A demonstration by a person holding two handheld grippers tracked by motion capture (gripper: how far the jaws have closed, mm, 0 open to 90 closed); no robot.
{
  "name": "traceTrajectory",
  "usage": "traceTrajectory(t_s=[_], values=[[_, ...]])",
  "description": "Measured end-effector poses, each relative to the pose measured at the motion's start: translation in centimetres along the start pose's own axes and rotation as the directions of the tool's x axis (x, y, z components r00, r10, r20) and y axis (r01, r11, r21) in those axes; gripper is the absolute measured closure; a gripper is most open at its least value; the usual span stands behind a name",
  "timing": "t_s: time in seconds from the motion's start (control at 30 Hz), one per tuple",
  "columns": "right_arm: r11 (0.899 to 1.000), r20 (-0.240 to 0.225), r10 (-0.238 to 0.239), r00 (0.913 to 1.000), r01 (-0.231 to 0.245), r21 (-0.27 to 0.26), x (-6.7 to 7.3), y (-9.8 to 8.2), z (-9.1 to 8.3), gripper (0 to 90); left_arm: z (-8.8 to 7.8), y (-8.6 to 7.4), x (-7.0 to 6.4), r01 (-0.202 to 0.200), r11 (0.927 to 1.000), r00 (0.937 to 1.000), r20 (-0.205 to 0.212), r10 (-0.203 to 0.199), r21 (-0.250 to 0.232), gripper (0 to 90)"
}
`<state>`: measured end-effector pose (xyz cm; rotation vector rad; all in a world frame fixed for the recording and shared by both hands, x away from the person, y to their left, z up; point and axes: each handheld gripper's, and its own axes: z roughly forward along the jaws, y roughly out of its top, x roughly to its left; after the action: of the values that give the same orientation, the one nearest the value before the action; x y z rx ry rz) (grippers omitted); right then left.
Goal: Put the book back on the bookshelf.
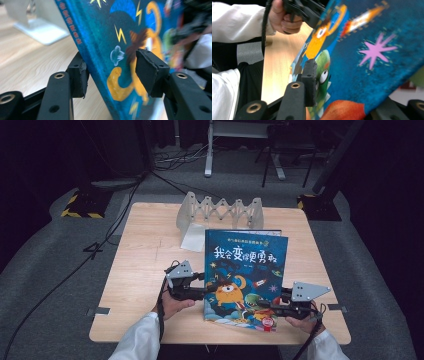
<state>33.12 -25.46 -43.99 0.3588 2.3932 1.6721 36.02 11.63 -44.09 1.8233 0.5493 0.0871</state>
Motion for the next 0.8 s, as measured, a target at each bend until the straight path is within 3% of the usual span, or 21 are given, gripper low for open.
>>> traceTrajectory(t_s=[0.07,0.2,0.23,0.33,0.53,0.63,0.7,0.8], values=[[1.000,0.018,0.008,0.9998,-0.008,0.001,-0.3,-0.1,-0.1,68.8,-0.4,0.1,-0.5,-0.024,0.9996,0.9997,-0.001,0.024,-0.014,46.3],[1.000,0.056,0.025,0.9981,-0.026,0.007,-0.8,-0.2,-0.1,64.5,-1.0,0.0,-1.1,-0.051,0.9982,0.9978,0.040,0.052,-0.033,47.1],[0.999,0.059,0.035,0.9976,-0.036,0.010,-1.0,-0.3,-0.1,63.7,-1.4,-0.1,-1.6,-0.078,0.9963,0.9958,0.046,0.079,-0.036,48.2],[0.999,0.061,0.050,0.9969,-0.051,0.008,-1.3,-0.4,0.0,62.7,-1.4,-0.2,-2.1,-0.109,0.9938,0.9935,0.028,0.110,-0.017,48.1],[0.998,0.073,0.061,0.9954,-0.061,0.004,-1.6,-0.7,-0.2,62.1,-0.5,-0.4,-2.5,-0.146,0.9891,0.9888,0.033,0.146,0.016,48.8],[0.998,0.068,0.066,0.9955,-0.067,0.002,-1.7,-0.9,-0.2,62.2,0.4,-0.7,-2.9,-0.175,0.9828,0.9840,0.043,0.173,0.058,49.7],[0.998,0.068,0.068,0.9953,-0.068,0.001,-1.7,-0.9,-0.3,62.1,0.9,-0.8,-3.2,-0.194,0.9783,0.9809,0.025,0.193,0.071,50.6],[0.998,0.076,0.065,0.9950,-0.066,0.004,-1.6,-0.9,-0.3,62.0,1.2,-0.9,-3.1,-0.177,0.9825,0.9842,0.000,0.177,0.059,53.4]])
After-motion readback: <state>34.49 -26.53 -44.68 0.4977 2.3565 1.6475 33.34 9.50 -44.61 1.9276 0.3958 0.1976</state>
